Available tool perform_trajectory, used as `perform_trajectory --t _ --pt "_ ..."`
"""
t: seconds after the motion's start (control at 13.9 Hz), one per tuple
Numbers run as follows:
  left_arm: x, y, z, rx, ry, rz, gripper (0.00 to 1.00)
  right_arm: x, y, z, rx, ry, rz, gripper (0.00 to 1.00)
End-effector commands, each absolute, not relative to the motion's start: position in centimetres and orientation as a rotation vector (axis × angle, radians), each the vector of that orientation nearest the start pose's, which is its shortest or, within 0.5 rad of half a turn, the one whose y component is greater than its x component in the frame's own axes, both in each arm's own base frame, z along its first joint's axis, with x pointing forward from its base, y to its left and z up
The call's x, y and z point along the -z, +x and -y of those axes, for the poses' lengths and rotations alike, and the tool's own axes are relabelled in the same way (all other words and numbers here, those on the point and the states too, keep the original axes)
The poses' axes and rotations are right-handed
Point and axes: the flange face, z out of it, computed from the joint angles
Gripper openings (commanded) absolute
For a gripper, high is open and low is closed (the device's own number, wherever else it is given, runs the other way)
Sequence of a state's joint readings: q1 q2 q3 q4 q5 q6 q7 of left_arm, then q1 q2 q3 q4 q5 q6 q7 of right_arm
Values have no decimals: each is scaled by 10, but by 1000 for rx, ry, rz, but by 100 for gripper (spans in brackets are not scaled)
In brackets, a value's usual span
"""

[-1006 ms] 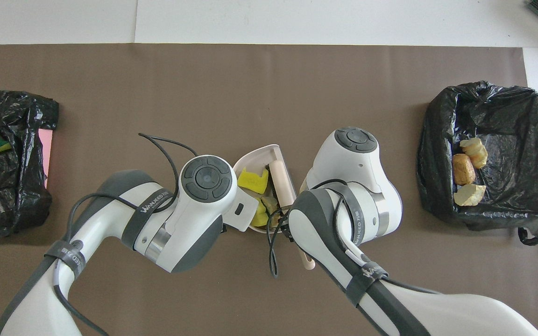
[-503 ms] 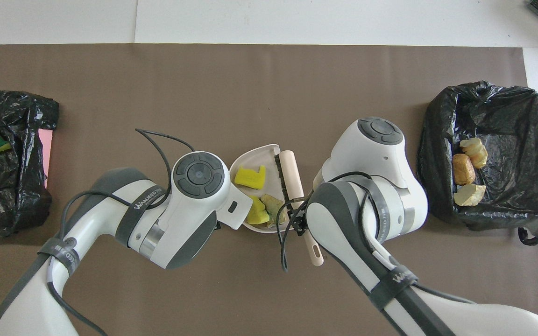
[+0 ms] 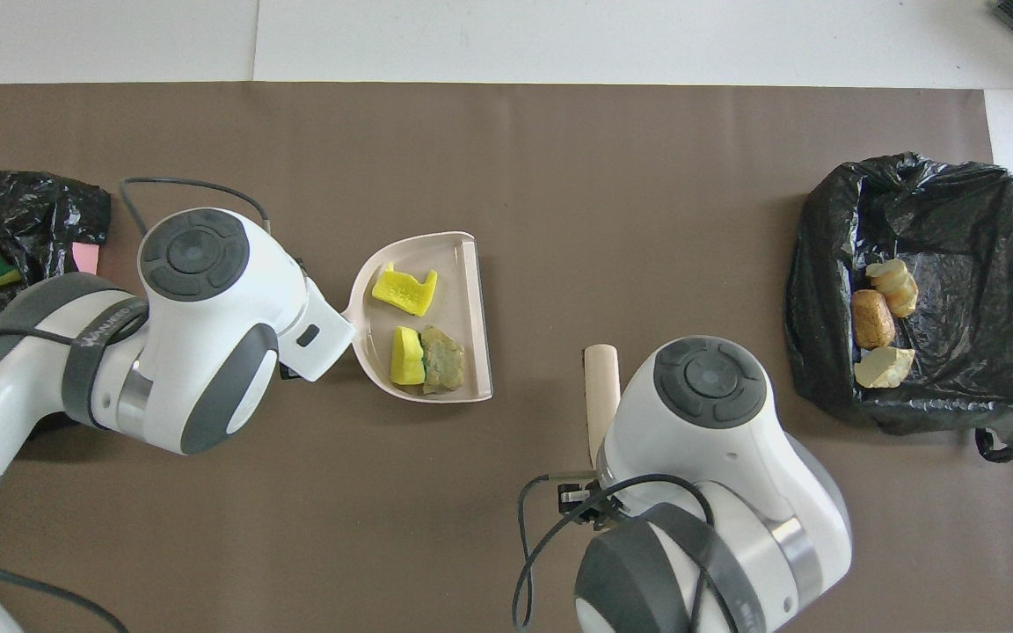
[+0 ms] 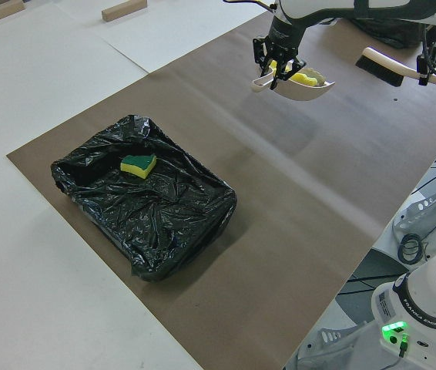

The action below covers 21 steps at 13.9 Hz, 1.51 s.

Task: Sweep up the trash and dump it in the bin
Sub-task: 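Carry the loaded dustpan to the nearby black bag with the left gripper, then tip the dustpan over the black bag with the left gripper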

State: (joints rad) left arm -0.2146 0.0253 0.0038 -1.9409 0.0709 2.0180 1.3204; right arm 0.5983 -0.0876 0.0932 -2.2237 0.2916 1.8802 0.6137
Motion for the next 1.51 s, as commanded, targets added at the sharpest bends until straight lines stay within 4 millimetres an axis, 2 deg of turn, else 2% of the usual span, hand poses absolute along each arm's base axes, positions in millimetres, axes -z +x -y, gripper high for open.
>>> perform_trajectory --t 0.0,0.14,0.29,0.57,0.65,0.72,0.79,0.86,1.01,1.22,1.29,1.44 --pt "-515 561 38 12 -2235 -2133 0 -372 338 -336 -516 -3003 -128 0" --pt "-534 562 -30 52 -2334 -2080 0 -348 319 -343 -476 -3014 -122 0" --pt "-538 552 -107 74 -2431 -2013 0 -324 305 -349 -453 -3028 -116 0" --pt "-563 525 -242 139 -2407 -1925 0 -312 294 -346 -470 -3042 -79 0" --pt "-572 518 -271 142 -2370 -1922 0 -309 293 -346 -478 -3047 -72 6" --pt "-579 513 -291 128 -2333 -1928 0 -308 294 -346 -478 -3049 -69 21" --pt "-581 511 -309 124 -2306 -1934 0 -309 296 -349 -472 -3054 -62 33" --pt "-585 514 -314 119 -2277 -1936 0 -311 299 -353 -475 -3054 -55 35" --pt "-582 513 -335 -31 -2201 -1942 0 -312 302 -355 -473 -3052 -49 33" --pt "-587 519 -341 -144 -2126 -1934 0 -310 301 -354 -487 -3057 -40 36" --pt "-582 525 -342 -222 -2074 -1938 0 -311 301 -354 -485 -3058 -38 43" --pt "-566 537 -349 -266 -2024 -1931 0 -312 302 -355 -465 -3070 -16 71"
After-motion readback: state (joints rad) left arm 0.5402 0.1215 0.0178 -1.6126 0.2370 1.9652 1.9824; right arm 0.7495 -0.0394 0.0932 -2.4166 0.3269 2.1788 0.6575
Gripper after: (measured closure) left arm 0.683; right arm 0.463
